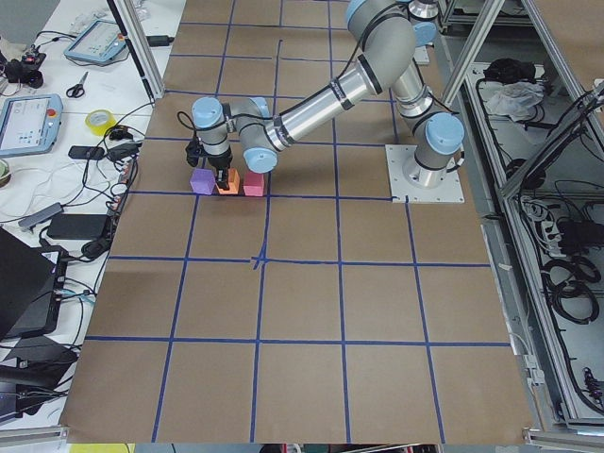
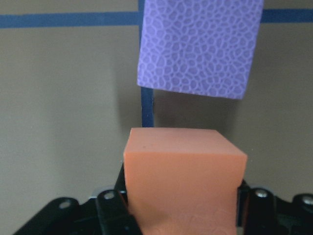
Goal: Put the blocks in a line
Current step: 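Lower the orange cube between the purple and pink cubes with the left gripper, then open the left gripper and lift it off the orange cube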
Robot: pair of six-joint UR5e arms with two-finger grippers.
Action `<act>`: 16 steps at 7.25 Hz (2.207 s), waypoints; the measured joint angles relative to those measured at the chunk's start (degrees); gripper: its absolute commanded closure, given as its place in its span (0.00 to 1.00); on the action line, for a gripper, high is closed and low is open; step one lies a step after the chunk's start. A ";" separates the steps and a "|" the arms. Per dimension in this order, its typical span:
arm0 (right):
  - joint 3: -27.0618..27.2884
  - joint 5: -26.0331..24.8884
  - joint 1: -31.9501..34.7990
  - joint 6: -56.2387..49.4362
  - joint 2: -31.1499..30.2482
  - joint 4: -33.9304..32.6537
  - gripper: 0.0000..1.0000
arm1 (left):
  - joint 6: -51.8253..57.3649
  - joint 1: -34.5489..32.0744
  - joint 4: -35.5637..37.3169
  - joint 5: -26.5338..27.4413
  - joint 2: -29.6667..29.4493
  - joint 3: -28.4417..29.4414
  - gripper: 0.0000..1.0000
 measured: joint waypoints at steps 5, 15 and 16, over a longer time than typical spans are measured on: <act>0.00 0.02 0.00 -0.02 0.00 0.04 0.00 | -0.41 -0.35 0.30 -0.15 -0.25 -2.03 0.95; 0.00 0.15 0.00 -0.02 0.00 -0.05 0.00 | 2.56 -1.50 3.35 0.51 1.66 -1.88 0.24; 0.00 0.15 0.00 -0.02 0.01 -0.09 0.00 | 2.48 -3.50 2.38 0.73 3.42 -1.82 0.24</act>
